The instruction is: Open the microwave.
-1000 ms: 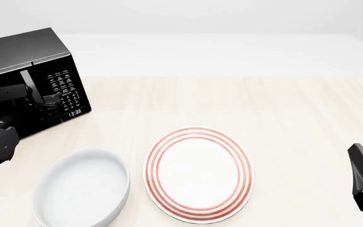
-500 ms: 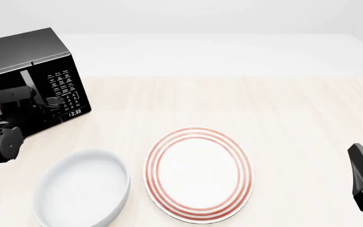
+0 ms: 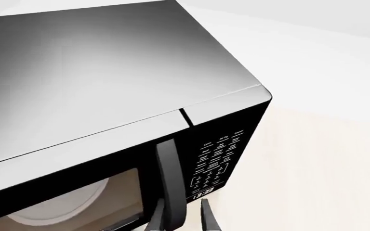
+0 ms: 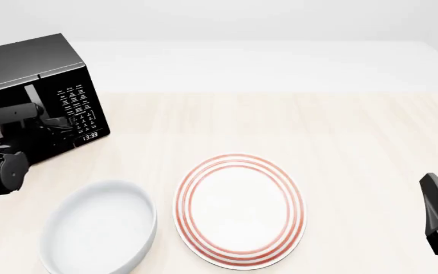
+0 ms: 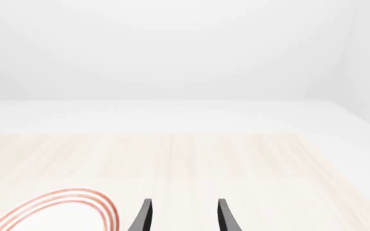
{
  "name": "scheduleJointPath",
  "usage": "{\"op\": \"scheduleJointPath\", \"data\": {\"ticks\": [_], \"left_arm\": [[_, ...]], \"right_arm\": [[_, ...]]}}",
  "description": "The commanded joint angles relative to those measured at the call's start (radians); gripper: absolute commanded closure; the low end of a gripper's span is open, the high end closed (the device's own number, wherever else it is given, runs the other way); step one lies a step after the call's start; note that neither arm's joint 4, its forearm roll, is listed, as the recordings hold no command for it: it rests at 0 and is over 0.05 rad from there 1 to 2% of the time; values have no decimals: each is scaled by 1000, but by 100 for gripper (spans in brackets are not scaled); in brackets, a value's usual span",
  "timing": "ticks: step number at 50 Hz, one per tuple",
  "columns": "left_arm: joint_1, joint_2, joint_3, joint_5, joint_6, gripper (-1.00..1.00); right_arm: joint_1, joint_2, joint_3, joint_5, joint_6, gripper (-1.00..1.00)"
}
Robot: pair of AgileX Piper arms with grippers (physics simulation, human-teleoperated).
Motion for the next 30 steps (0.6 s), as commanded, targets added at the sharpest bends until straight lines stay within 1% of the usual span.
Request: {"op": "scheduleJointPath", "data": {"ticks": [1, 15, 30], "left_arm": [[10, -3, -3, 0, 1, 100], [22, -4, 0, -9, 7, 100], [2, -35, 17, -19, 2, 100]], "right_arm": [[0, 0, 0, 0, 0, -100], [0, 0, 0, 0, 0, -100], [0, 0, 0, 0, 0, -100]]}}
